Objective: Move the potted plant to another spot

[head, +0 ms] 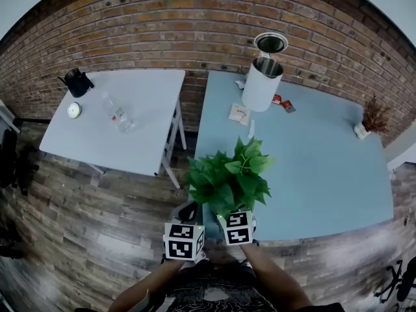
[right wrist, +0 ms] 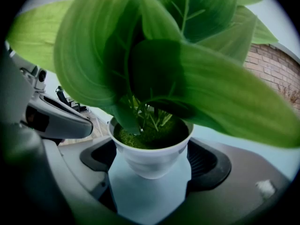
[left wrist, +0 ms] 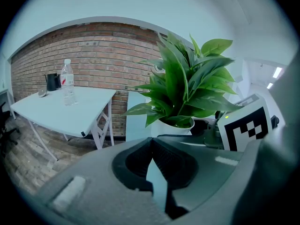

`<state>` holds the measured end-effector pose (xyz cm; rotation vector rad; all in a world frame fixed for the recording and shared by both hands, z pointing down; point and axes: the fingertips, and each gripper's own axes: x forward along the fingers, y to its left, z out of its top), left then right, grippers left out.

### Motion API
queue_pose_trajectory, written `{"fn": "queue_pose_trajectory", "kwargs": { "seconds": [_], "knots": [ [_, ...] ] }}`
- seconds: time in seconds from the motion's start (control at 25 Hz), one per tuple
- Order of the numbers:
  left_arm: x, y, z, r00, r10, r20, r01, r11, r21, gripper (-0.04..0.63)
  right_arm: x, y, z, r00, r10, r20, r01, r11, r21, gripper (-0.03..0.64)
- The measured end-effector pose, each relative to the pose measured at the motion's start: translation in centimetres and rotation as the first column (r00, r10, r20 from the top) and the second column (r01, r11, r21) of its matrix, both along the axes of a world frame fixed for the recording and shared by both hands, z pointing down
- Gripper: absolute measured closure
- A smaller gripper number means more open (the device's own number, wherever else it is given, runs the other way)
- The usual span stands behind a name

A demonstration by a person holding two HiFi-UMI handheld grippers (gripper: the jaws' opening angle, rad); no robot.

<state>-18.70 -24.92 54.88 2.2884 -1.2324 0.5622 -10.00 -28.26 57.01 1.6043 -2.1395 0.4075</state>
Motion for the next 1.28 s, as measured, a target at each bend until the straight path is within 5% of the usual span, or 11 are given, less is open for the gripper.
{"fn": "queue_pose_trajectory", "kwargs": {
  "seconds": [0.52,1.0,1.28],
  "knots": [
    [-2.2,-0.1,0.3,1.0,0.005,0.001,-0.005,1.0,-0.012,0.597,-1.3,-0.5,-0.1,0.999,0.034,0.001,-0.034,0.999,0.007,0.144],
    [-0.4,1.3,1.2,1.0,0.022,-0.004,-0.022,0.999,-0.033,0.597,-1.1,1.7,0.7,0.999,-0.005,0.036,0.005,1.0,-0.017,0.147],
    [2.6,2.8,0.9,1.0,0.029,0.004,-0.029,0.999,-0.019,0.595,2.0,3.9,0.0,0.998,0.006,0.057,-0.006,1.0,0.0,0.302]
  ]
}}
